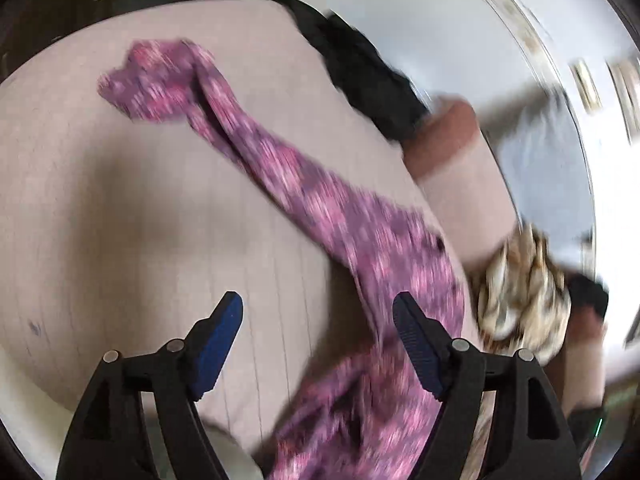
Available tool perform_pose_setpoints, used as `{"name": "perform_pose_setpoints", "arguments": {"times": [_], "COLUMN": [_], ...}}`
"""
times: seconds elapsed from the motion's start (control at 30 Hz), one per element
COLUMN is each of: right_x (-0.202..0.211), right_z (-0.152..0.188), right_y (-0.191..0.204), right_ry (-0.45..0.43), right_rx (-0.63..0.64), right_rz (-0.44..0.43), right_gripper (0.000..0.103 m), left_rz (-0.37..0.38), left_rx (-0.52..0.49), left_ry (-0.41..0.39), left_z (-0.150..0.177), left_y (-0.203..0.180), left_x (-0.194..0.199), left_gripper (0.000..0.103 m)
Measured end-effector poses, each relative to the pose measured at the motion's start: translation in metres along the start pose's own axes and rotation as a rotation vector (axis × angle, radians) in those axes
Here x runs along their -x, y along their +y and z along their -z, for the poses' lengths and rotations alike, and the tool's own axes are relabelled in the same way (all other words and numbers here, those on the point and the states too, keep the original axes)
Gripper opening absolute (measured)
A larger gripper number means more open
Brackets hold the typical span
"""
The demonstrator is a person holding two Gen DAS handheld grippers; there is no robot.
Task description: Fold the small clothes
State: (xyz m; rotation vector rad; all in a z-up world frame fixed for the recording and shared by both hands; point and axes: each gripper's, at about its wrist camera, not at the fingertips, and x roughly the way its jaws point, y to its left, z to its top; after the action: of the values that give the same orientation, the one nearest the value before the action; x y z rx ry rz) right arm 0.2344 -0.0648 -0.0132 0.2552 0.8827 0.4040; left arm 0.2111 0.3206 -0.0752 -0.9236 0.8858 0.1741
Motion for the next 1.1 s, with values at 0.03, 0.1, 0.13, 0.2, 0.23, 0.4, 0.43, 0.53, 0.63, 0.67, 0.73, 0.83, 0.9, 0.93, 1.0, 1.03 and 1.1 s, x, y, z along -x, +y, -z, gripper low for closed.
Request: {"name": "perform_pose_setpoints", "arguments": {"times": [0.03,0.1,0.13,0.2,0.23,0.4,0.43,0.53,0.63,0.67,0.73,0.83,0.9,0.93,1.0,1.03,1.1], "right_x": [-0.004,-0.011,-0.016,-0.029,-0.037,-0.064,-0.067,-0.078,-0.081,-0.081,-0.079,-0.068,-0.058,-0.053,-0.041,-0.035,-0.022], "right_z": [0.001,0.0,-0.001,-0.001,-0.001,0.001,0.001,0.001,0.004,0.005,0.008,0.011,0.014,0.016,0.019,0.02,0.023], "right_y": [0.01,0.022,0.025,0.029,0.031,0.032,0.03,0.027,0.021,0.018,0.009,-0.008,-0.02,-0.026,-0.042,-0.049,-0.067], "right_ry": [-0.004,0.002,0.009,0.065,0.094,0.119,0.122,0.128,0.128,0.13,0.133,0.12,0.11,0.105,0.091,0.084,0.063], "right_rx": [0.011,0.018,0.019,0.02,0.025,0.07,0.071,0.067,0.065,0.059,0.038,-0.007,-0.043,-0.06,-0.096,-0.109,-0.147], "right_rz": [-0.014,-0.022,-0.027,-0.061,-0.073,-0.09,-0.095,-0.107,-0.103,-0.105,-0.102,-0.102,-0.111,-0.117,-0.125,-0.122,-0.12], "right_gripper": [0.084,0.084,0.084,0.084,0.084,0.084,0.084,0.084,0.081,0.081,0.08,0.079,0.079,0.079,0.079,0.079,0.079], "left_rz": [-0.02,-0.063,-0.076,-0.113,-0.141,-0.224,-0.273,-0.354,-0.361,-0.348,-0.309,-0.184,-0.097,-0.067,0.004,0.035,0.114], "left_rx": [0.031,0.097,0.118,0.154,0.173,0.198,0.189,0.152,0.054,0.031,-0.062,-0.287,-0.511,-0.61,-0.815,-0.882,-1.073], "left_ry": [-0.017,-0.053,-0.056,-0.06,-0.059,-0.06,-0.056,-0.116,-0.137,-0.159,-0.23,-0.354,-0.42,-0.435,-0.41,-0.383,-0.274], "left_z": [-0.015,-0.049,-0.059,-0.084,-0.099,-0.143,-0.152,-0.162,-0.161,-0.156,-0.14,-0.095,-0.046,-0.023,0.031,0.05,0.114], "left_y": [0.006,0.021,0.027,0.04,0.048,0.062,0.064,0.06,0.039,0.029,0.002,-0.058,-0.111,-0.131,-0.173,-0.184,-0.212], "left_x": [-0.002,-0.009,-0.012,-0.026,-0.038,-0.081,-0.094,-0.11,-0.115,-0.109,-0.088,-0.042,-0.01,-0.001,0.006,0.005,-0.008], "left_gripper": [0.076,0.076,0.076,0.076,0.076,0.076,0.076,0.042,0.004,0.004,0.003,0.003,0.003,0.003,0.003,0.003,0.004]}}
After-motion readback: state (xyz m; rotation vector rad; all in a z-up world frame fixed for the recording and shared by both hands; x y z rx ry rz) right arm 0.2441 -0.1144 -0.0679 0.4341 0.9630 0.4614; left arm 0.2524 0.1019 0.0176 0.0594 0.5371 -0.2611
